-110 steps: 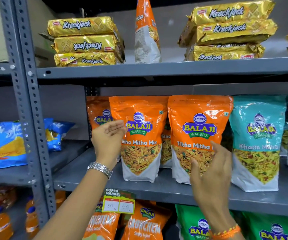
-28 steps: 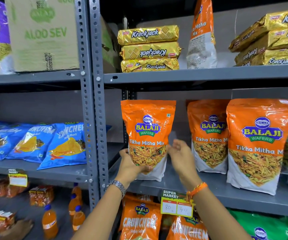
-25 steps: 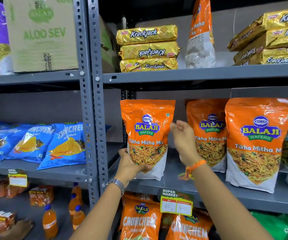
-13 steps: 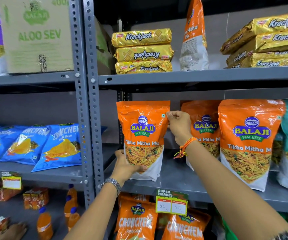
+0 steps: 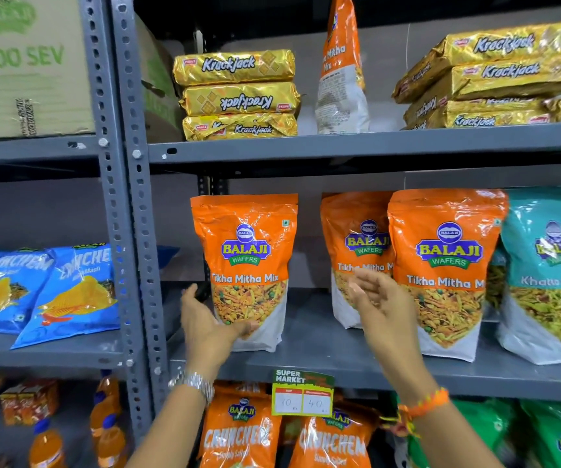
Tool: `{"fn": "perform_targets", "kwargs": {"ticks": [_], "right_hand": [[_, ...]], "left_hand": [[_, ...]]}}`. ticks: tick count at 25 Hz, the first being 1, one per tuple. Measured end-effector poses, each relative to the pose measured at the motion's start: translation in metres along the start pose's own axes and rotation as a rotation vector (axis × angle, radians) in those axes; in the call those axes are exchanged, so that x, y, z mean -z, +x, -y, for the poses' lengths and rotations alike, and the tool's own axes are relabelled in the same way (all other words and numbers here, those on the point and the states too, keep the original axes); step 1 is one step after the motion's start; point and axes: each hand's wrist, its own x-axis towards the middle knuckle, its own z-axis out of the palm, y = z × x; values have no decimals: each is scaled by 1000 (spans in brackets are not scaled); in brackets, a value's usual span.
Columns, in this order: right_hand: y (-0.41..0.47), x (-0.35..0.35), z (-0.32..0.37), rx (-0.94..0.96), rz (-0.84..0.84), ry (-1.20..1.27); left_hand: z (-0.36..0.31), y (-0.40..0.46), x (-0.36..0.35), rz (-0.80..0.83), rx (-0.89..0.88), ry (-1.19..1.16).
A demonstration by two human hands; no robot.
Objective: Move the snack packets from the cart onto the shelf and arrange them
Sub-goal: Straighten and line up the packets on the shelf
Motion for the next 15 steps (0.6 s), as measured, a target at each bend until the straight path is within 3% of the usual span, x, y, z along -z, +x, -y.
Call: {"fn": "perform_targets", "kwargs": {"ticks": [3, 4, 6, 10, 13, 15], "right_hand": [[-7, 39, -26, 35, -271, -84], [-7, 51, -37, 21, -339, -135], [-5, 73, -55, -29, -421, -243], [2, 103, -76, -107, -423, -470], [16, 117, -87, -157, -273, -510], [27, 124, -92, -168, -197, -478]], "left_hand": [[-33, -41, -20, -253, -369, -18], [-43, -49, -33, -231, -471, -21], [-58, -52, -69, -31, -566, 18], [-69, -28, -149, 428, -316, 210], [-63, -6, -186, 551, -98, 285], [-55, 8, -201, 600, -82, 250]]}}
